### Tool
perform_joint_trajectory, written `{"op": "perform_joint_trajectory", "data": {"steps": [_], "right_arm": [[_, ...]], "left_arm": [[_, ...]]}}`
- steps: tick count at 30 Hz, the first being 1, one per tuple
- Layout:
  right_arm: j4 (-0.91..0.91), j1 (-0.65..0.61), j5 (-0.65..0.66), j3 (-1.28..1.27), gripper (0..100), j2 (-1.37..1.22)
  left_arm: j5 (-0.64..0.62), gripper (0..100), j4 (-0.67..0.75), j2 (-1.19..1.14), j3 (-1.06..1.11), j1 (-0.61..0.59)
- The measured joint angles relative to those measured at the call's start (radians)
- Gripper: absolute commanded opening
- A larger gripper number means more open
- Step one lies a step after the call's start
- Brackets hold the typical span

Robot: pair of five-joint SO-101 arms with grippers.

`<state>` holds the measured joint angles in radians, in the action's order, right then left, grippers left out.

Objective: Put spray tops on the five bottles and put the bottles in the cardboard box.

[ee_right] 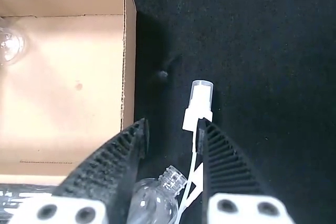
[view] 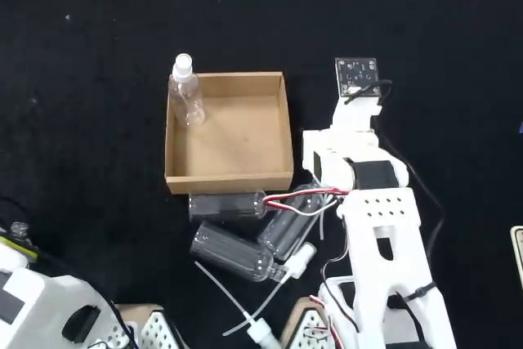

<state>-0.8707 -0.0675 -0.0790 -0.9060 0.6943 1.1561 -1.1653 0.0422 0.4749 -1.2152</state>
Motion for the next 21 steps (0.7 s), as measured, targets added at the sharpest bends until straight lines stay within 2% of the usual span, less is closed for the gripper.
{"op": "perform_joint_trajectory", "data": {"steps": [3, 8, 14, 21], "right_arm": [[0.000, 0.000, 0.000, 0.000, 14.5, 0.000], [0.000, 0.000, 0.000, 0.000, 14.5, 0.000], [0.000, 0.000, 0.000, -0.009, 14.5, 0.000], [0.000, 0.000, 0.000, -0.009, 14.5, 0.000]], "left_arm": [[0.000, 32, -0.061, 0.000, -0.064, 0.003], [0.005, 32, -0.077, -0.003, -0.083, 0.041], [0.120, 32, -0.041, -0.003, 0.000, 0.055], [0.123, 32, 0.078, -0.003, 0.052, 0.054]]}}
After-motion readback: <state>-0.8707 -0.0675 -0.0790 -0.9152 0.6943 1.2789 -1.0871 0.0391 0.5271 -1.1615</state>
